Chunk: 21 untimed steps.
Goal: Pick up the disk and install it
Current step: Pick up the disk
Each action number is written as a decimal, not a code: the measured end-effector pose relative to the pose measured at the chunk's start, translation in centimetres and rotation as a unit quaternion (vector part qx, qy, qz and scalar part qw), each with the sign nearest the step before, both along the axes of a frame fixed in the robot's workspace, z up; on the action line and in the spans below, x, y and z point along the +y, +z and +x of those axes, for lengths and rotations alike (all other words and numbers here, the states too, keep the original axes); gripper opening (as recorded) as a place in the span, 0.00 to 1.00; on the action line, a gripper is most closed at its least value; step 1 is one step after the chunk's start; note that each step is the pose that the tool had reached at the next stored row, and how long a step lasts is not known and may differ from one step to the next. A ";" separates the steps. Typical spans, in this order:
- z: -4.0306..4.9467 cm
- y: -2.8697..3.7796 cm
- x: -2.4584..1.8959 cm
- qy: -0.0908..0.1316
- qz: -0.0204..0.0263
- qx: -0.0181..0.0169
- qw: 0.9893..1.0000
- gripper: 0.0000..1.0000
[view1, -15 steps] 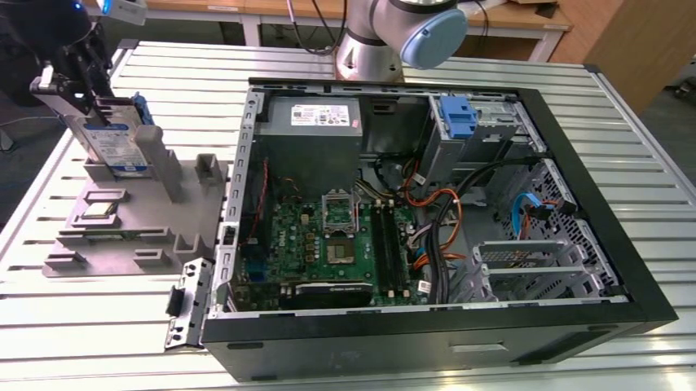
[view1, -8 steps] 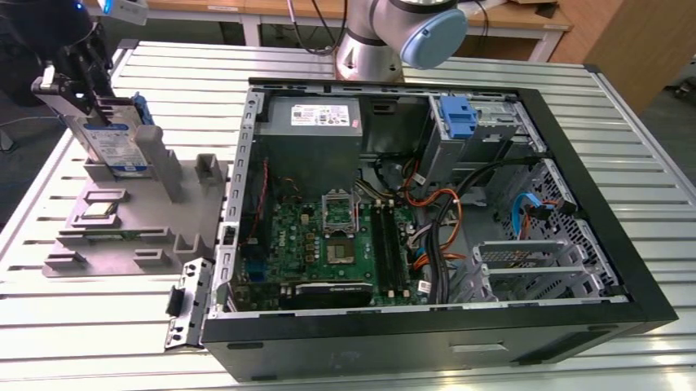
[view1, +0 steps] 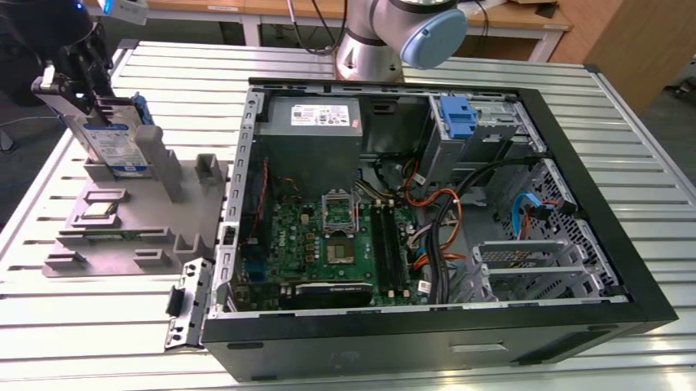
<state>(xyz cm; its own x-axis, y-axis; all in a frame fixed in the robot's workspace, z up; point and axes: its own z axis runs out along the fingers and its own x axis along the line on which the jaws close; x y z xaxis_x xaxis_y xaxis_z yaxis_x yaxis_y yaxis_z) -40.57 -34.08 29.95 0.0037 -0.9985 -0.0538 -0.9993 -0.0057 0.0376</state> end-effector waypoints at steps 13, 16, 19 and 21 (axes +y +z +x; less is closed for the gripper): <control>0.00 0.11 0.00 0.000 0.000 0.000 1.000 0.47; 0.00 0.12 0.00 0.000 0.000 0.000 1.000 0.40; 0.00 0.14 0.00 0.000 0.000 0.000 1.000 0.40; 0.00 0.17 0.00 0.000 0.000 0.000 1.000 0.40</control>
<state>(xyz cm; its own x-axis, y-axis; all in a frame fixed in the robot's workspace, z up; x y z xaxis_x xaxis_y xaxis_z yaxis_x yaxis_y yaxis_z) -40.57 -34.08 30.11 0.0037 -0.9985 -0.0538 -0.9993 -0.0057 0.0376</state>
